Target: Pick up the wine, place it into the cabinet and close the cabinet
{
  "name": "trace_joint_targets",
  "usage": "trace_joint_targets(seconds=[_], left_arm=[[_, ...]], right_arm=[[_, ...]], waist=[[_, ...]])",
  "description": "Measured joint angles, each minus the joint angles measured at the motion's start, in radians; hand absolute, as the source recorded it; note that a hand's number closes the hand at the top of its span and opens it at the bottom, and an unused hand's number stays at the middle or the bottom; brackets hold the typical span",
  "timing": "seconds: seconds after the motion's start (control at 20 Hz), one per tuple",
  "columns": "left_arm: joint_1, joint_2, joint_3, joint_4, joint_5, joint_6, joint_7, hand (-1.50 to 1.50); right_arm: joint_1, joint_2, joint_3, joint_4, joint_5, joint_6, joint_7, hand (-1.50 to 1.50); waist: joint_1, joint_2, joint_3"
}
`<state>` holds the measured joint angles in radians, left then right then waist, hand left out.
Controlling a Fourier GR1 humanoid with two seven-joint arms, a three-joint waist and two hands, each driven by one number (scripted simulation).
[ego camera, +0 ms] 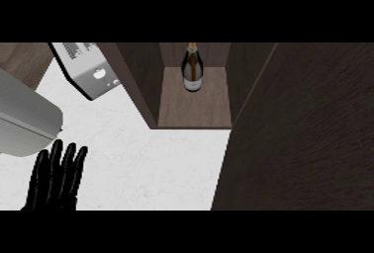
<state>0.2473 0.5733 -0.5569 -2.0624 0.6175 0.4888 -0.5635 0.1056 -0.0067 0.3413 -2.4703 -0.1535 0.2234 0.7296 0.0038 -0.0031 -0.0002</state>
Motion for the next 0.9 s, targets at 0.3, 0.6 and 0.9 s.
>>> trace_joint_targets(seconds=[0.3, 0.6, 0.9], left_arm=[[0.089, 0.064, 0.13, -0.023, 0.083, -0.104, -0.029, -1.5], [0.146, 0.112, 0.259, -0.01, 0.163, -0.197, -0.02, -1.5], [0.167, 0.157, 0.376, 0.0, 0.223, -0.272, 0.01, -1.5]], right_arm=[[0.003, 0.004, 0.166, 0.001, 0.006, 0.036, 0.016, 1.5], [-0.013, 0.007, 0.347, -0.002, 0.076, -0.051, 0.046, 1.5], [-0.018, -0.027, 0.408, -0.002, 0.139, -0.177, 0.017, 1.5]], waist=[[0.004, -0.002, -0.001], [0.0, -0.005, -0.001], [-0.003, -0.006, -0.002]])
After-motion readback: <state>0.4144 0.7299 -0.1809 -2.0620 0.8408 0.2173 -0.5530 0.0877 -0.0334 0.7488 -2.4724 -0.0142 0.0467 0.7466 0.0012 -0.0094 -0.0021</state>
